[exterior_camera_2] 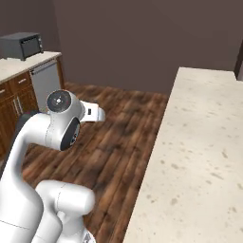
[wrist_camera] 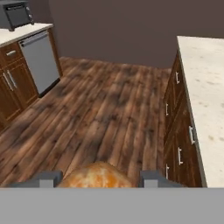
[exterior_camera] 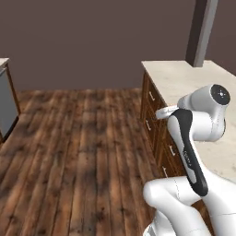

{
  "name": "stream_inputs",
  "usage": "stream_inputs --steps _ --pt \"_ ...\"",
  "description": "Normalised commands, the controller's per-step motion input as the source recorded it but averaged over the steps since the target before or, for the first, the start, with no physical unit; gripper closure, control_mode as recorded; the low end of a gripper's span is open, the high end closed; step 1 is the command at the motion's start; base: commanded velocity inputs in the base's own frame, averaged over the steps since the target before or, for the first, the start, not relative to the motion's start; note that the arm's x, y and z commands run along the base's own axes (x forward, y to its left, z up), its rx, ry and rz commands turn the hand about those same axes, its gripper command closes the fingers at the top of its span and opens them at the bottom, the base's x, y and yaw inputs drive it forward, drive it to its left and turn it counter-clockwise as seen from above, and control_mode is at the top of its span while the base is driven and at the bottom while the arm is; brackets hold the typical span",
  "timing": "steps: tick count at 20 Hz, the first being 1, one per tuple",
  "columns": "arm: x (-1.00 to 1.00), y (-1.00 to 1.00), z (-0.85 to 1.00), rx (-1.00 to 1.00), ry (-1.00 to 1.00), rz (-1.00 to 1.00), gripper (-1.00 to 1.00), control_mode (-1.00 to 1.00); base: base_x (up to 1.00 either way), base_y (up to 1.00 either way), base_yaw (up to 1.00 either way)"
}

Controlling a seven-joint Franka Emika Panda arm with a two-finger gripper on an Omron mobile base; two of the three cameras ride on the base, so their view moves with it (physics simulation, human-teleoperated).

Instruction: Retrieve the tangerine and orange from the fridge and place them into the bowl on the dining table.

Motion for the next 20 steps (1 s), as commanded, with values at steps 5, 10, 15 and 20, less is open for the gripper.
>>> stream_inputs --steps 5,10,15,20 --pt "0.0 0.0 0.0 0.0 0.0 0.0 1.0 1.0 -0.96 -0.23 -0.49" --pt "0.0 0.0 0.0 0.0 0.0 0.0 1.0 1.0 -1.0 -0.11 -0.47" --pt "0.0 0.0 0.0 0.0 0.0 0.0 1.0 1.0 -1.0 -0.04 -0.44" --pt "0.0 0.0 0.0 0.0 0.0 0.0 1.0 1.0 -1.0 0.0 -0.4"
